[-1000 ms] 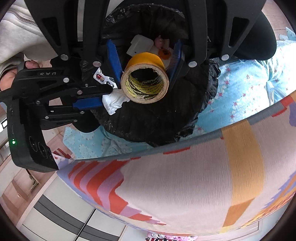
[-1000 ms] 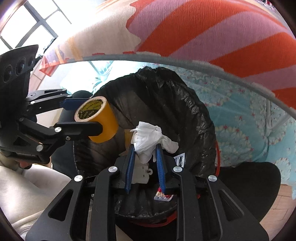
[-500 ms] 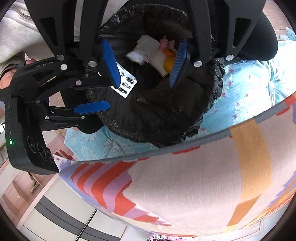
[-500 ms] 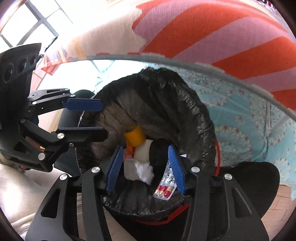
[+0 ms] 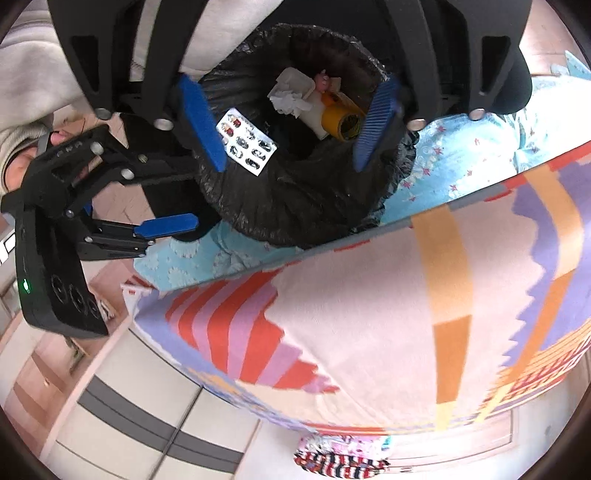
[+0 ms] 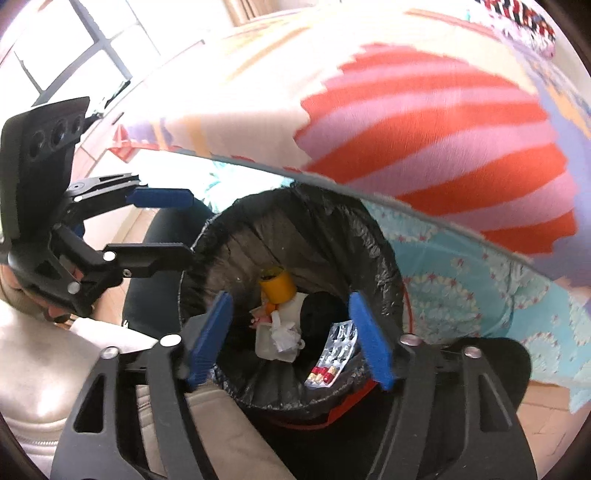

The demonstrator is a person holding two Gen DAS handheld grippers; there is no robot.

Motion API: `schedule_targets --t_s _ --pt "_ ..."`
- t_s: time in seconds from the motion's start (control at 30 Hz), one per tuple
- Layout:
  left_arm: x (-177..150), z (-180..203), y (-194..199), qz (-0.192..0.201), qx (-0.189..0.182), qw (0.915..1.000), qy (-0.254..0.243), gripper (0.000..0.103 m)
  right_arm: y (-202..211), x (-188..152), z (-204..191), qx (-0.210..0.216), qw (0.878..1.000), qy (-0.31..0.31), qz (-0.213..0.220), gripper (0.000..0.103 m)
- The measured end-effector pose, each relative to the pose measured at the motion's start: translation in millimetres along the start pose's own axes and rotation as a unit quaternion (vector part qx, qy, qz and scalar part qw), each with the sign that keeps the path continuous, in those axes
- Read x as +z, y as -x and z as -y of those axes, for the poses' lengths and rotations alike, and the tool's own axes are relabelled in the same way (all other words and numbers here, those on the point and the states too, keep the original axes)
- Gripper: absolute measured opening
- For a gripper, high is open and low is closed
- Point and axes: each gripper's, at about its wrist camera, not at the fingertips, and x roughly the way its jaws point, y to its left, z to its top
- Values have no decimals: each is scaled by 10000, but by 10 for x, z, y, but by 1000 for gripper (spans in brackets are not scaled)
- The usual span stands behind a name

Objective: Collect trash

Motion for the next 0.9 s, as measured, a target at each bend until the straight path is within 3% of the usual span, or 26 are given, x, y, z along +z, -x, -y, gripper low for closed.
schedule_targets --t_s 0.17,0.37,0.53,0.9 --pt "-17 70 142 60 -131 9999 9 83 225 0 -109 203 9996 208 70 81" --pt "-40 250 292 22 -127 9996 -233 93 401 -50 -331 110 9984 542 -86 91" --pt "-85 426 397 33 -61 9985 -550 95 479 -135 -378 42 9988 479 -127 91" --pt "-176 475 427 -28 -83 9988 -477 95 580 -220 -340 3 9995 295 -101 91"
